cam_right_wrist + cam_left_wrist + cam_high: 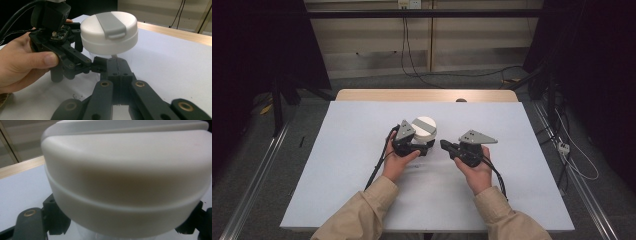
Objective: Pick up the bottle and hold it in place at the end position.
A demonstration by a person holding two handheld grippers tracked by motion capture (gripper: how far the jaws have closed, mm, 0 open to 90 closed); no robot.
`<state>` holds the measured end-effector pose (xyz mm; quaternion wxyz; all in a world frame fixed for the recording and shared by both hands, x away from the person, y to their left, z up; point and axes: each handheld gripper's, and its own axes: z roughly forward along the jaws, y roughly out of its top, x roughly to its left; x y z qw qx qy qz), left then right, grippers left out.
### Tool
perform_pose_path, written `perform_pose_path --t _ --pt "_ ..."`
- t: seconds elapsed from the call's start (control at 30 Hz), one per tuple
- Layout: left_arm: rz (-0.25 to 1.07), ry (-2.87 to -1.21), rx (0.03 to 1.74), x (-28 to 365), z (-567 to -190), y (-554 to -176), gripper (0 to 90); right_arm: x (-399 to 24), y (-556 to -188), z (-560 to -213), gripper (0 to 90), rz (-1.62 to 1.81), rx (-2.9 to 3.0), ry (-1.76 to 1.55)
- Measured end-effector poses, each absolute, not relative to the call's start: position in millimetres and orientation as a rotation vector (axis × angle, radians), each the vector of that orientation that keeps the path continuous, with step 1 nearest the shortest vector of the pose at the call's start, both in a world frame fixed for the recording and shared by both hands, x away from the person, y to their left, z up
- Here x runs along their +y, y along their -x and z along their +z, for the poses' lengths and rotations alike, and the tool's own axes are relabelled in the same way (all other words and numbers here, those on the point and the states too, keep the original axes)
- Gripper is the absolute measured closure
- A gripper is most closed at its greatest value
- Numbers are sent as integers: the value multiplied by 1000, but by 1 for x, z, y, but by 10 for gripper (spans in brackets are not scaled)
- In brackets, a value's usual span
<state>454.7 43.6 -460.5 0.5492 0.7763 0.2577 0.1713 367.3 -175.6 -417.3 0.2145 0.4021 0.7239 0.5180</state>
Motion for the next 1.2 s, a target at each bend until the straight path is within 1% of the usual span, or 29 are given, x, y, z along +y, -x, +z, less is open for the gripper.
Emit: perform_pose_path --t 0.43,1.2 --pt "405 -1840 612 43 -461 -455 185 -166 -382 -416 900 1408 2018 -1116" --pt "400 -1845 614 44 -461 -455 185 -165 -387 -413 900 1395 2019 -1115"
